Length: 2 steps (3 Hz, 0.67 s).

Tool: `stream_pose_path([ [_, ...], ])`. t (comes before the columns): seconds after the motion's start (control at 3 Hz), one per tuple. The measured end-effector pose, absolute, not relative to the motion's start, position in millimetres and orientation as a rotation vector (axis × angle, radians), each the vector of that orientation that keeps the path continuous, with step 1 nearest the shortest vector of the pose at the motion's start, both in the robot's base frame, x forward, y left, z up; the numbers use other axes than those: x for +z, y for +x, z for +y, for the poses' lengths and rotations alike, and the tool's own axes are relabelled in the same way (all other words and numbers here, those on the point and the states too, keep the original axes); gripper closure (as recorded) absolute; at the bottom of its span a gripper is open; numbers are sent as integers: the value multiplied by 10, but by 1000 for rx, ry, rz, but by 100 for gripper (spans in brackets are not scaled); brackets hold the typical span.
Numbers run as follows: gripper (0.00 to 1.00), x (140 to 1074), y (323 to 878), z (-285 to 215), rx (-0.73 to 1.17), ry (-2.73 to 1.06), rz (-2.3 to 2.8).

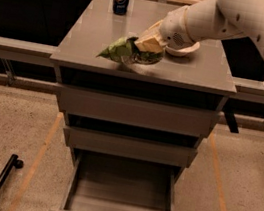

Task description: Place green jalapeno chip bag into bottom drawer

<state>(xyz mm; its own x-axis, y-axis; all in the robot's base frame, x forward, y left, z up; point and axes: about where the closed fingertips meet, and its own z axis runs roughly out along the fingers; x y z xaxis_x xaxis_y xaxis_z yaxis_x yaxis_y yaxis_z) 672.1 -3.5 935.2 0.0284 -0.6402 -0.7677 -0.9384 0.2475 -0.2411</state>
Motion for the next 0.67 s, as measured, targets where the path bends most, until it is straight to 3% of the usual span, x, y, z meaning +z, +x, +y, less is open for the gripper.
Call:
stream_pose_path([
  [0.67, 100, 9206, 5691, -206, 509, -1526, 1774],
])
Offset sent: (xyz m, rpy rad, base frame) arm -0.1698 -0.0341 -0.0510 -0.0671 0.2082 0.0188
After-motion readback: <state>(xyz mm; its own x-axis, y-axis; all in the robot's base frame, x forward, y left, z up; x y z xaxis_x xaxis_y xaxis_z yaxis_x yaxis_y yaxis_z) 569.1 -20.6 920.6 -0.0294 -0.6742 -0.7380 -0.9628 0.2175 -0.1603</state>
